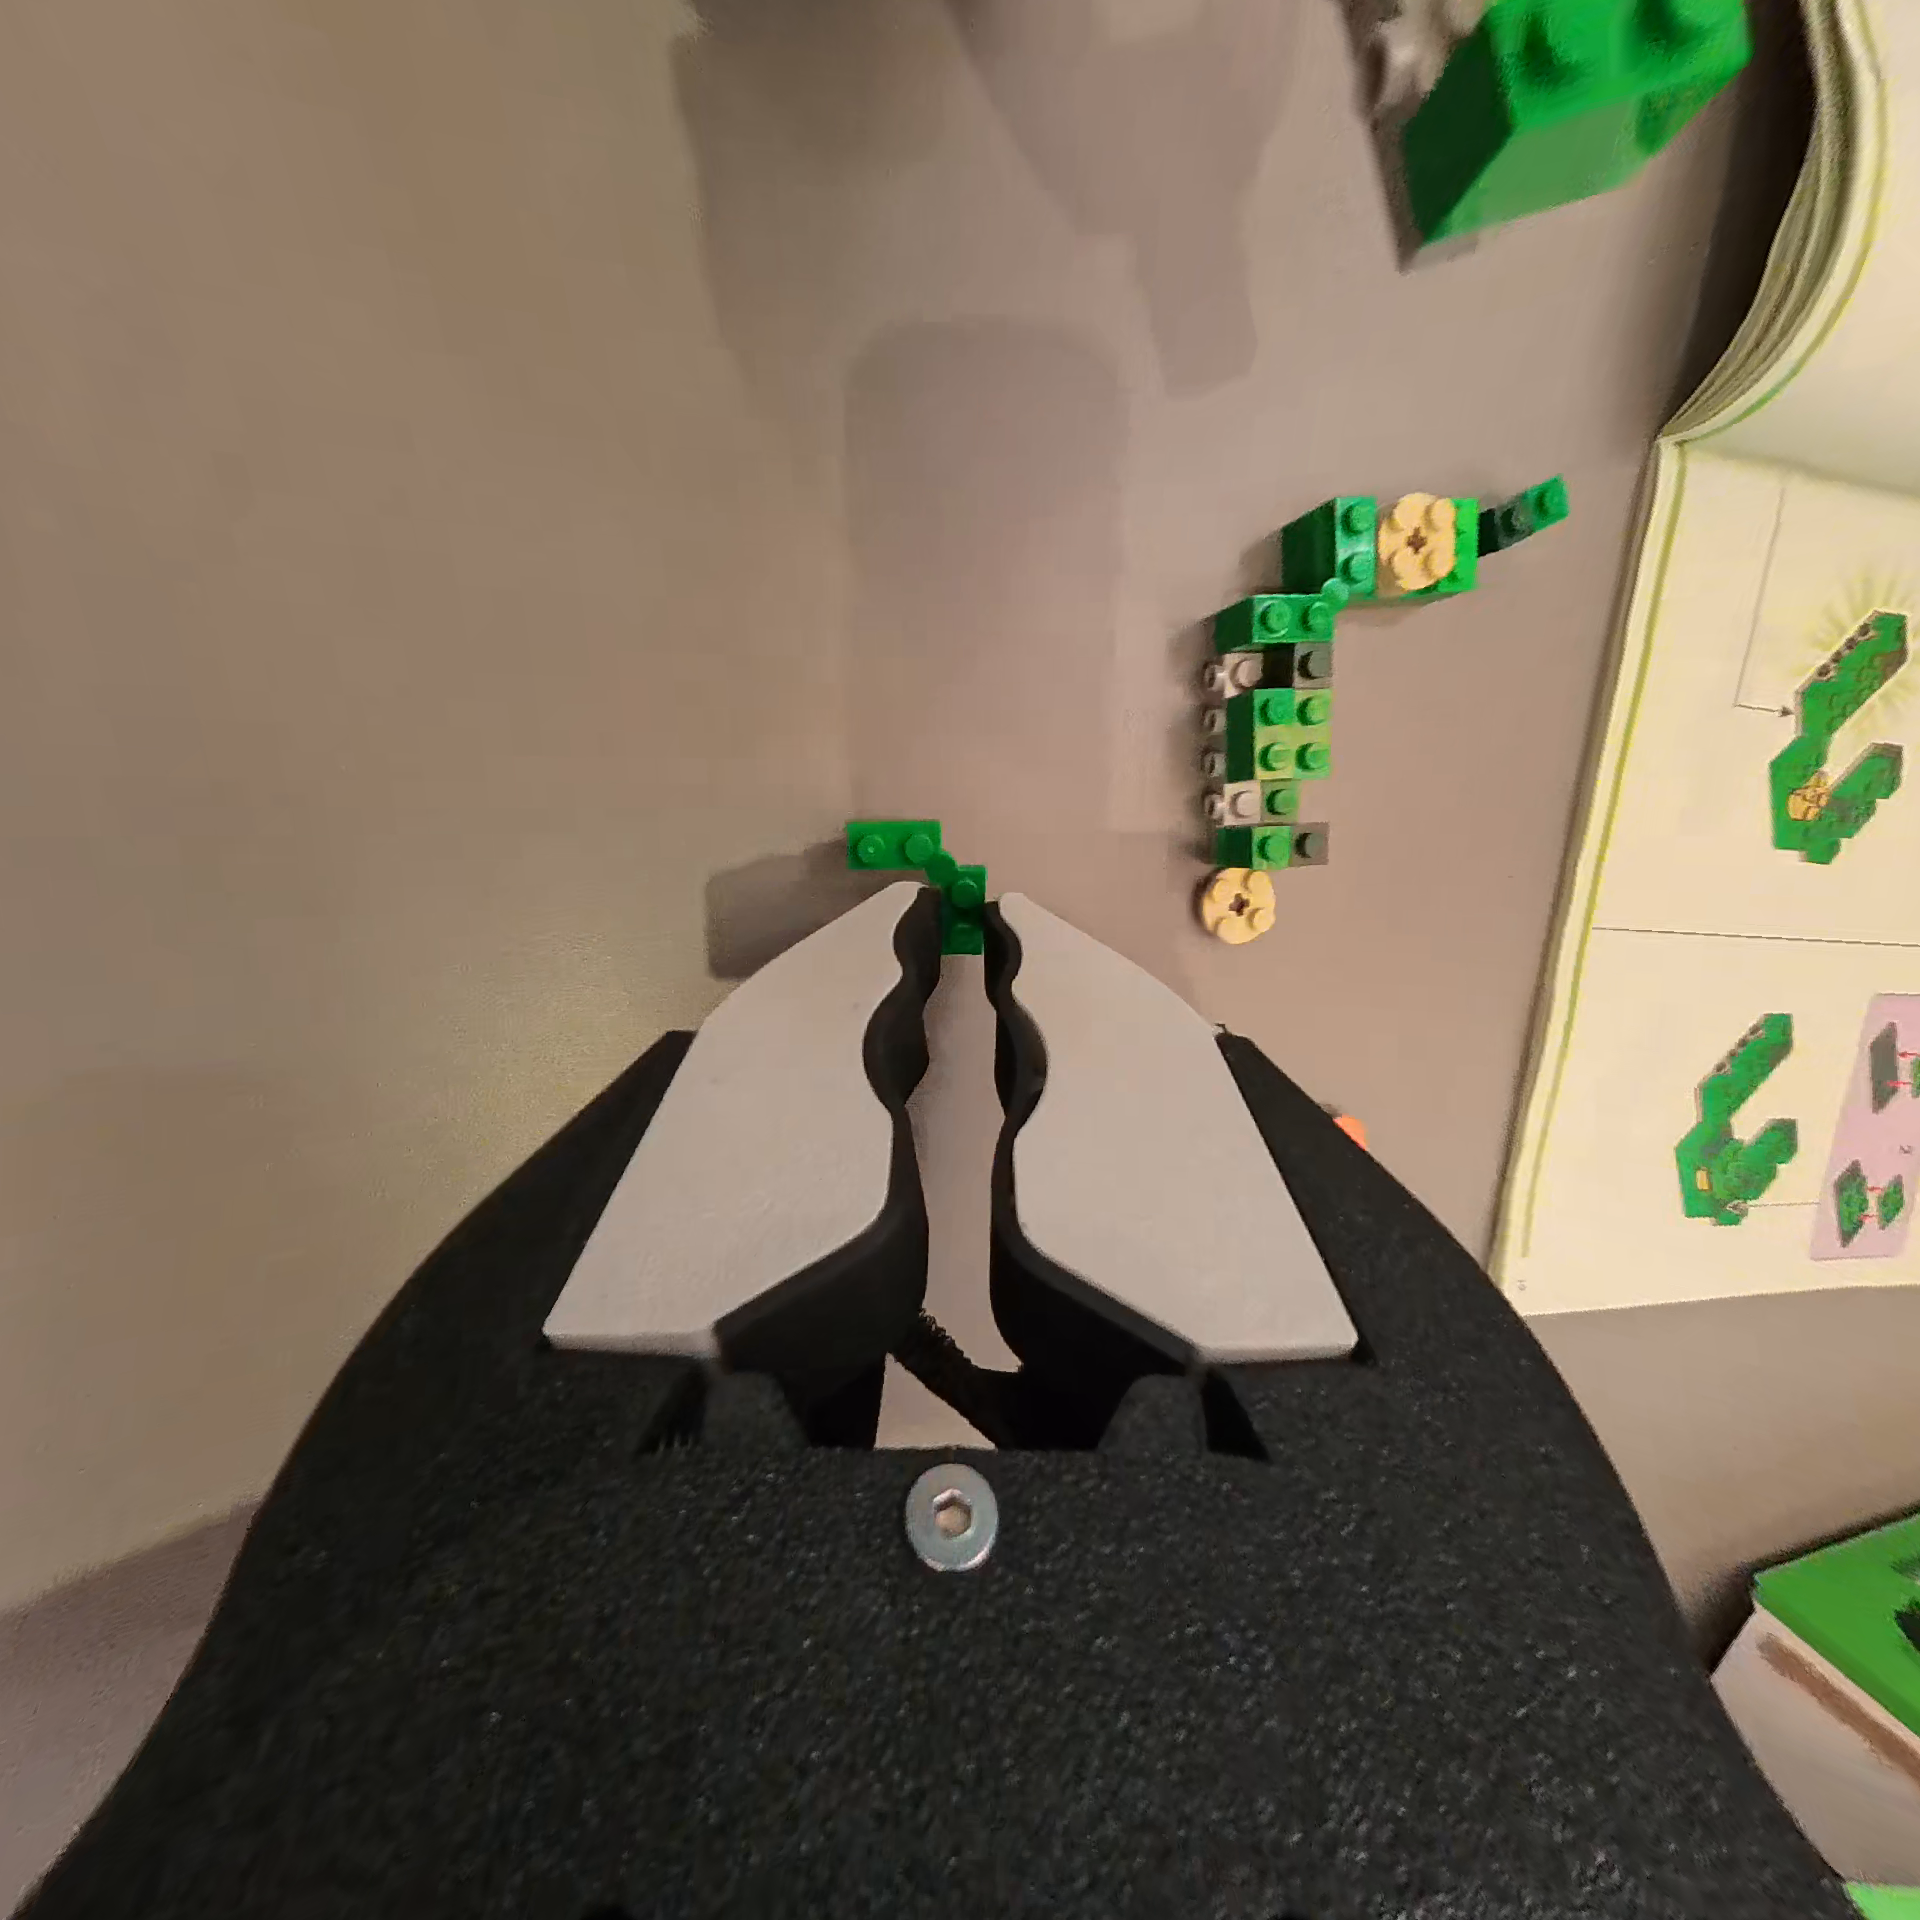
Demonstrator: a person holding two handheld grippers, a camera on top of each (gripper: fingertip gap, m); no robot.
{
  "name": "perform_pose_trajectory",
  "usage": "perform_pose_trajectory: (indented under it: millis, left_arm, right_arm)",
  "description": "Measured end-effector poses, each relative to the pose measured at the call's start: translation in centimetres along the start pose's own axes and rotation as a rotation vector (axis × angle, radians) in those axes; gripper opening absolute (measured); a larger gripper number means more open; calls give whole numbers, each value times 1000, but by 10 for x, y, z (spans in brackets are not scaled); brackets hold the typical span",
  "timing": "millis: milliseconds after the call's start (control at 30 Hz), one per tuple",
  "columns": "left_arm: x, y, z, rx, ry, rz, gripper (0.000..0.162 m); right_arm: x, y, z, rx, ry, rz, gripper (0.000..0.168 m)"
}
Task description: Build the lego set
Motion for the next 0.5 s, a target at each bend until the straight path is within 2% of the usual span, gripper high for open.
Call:
perform_pose_trajectory:
  millis: [333,500]
  left_arm:
    - [1,1,-2,8,26,13,17]
    - [4,2,-7,36,64,36,17]
  right_arm:
    - [4,1,5,30,1,-20,7]
    - [-21,-16,-10,66,43,-128,7]
Point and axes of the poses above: each gripper's, where its closed fingertips meet, x out along the fingers, y out of its underside, z = x × y across the jaws, the point moved 6 cm from there along -x, back along the fingers, and after that the axes turned 5 degrees about x, right-handed, at the moved point
